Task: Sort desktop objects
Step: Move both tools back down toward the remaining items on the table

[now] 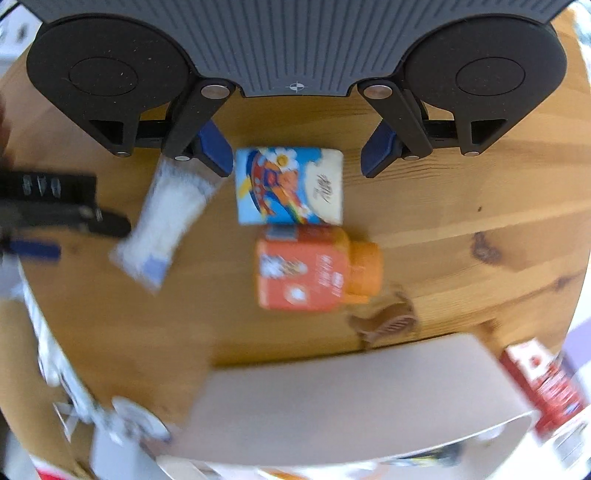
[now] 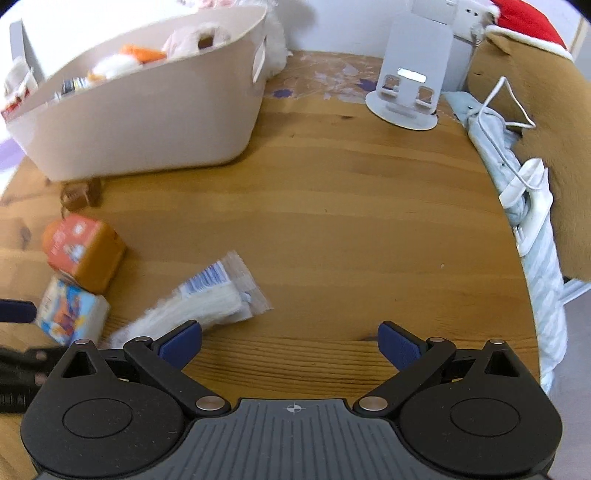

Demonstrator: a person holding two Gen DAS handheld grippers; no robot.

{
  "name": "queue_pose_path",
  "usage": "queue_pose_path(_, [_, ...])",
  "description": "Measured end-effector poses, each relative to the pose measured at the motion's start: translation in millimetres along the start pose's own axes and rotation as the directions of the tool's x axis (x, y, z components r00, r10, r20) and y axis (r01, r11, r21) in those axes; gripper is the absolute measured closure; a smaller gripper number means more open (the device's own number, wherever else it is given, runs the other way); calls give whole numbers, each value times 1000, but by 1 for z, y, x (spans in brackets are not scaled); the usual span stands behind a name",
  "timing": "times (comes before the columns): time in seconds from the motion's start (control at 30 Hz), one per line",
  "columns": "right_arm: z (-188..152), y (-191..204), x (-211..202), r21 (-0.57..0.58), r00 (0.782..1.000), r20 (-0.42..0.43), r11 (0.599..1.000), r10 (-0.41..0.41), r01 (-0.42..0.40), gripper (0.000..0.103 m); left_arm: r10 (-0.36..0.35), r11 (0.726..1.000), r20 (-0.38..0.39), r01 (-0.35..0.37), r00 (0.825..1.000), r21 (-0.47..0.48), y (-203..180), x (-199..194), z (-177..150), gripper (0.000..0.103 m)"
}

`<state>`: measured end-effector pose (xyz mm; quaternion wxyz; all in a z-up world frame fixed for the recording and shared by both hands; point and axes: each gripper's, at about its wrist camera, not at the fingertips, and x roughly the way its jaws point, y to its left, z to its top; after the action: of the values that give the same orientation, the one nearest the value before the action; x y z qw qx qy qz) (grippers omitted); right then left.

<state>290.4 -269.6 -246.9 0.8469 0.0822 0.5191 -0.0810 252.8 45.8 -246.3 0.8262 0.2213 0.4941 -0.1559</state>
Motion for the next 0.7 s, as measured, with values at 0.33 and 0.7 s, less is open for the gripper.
queue_pose_path(0.33, [4,20,2,70,993,-6,990,122,-121,0,-15,991,-31,11,999,-131,19,10,15,26])
queue_pose_path(0.7, [15,14,17,112,993,-68,989,100,-92,0,-18,1000,-51,17,999,-17,4,18,13,26])
